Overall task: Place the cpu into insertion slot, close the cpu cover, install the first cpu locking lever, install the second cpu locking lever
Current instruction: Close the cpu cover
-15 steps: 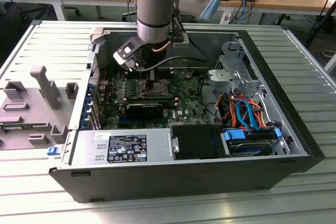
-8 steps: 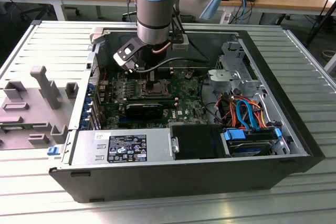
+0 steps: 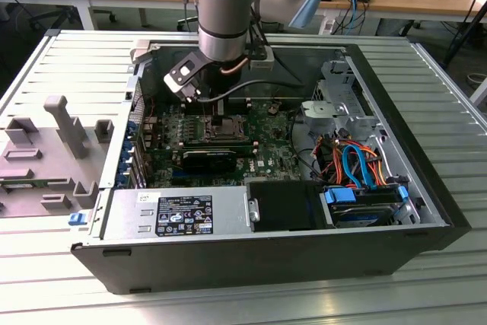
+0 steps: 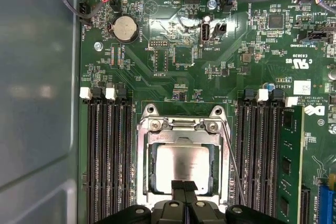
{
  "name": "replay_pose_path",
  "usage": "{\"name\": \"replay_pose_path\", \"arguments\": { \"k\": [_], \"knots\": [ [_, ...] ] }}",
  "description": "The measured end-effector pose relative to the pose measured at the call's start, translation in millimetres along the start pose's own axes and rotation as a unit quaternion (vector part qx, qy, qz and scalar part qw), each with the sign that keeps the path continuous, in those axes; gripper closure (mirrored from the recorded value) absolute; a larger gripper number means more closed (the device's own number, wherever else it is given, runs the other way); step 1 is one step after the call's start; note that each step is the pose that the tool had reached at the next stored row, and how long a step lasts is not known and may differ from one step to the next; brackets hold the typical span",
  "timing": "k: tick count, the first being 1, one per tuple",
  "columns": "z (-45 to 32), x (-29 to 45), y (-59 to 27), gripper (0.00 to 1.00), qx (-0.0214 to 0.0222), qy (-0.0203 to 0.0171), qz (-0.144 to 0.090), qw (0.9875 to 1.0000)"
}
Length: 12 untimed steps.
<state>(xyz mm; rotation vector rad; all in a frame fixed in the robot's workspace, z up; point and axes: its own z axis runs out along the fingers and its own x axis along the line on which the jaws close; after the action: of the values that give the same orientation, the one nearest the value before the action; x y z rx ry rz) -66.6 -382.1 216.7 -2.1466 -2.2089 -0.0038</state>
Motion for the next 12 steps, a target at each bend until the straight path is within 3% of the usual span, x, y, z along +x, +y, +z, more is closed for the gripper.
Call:
{"name": "replay_pose_path", "arguments": {
  "k": [4, 7, 10, 12],
  "knots": [
    [-0.5, -0.3, 9.8, 0.89, 0.0022, 0.0000, 0.000, 1.0000],
    [-4.8, -0.1, 11.3, 0.89, 0.0023, 0.0000, 0.000, 1.0000],
    [-18.2, 0.5, 10.9, 0.89, 0.0023, 0.0000, 0.000, 1.0000],
    [-22.3, 0.6, 10.7, 0.89, 0.0023, 0.0000, 0.000, 1.0000]
  ]
}}
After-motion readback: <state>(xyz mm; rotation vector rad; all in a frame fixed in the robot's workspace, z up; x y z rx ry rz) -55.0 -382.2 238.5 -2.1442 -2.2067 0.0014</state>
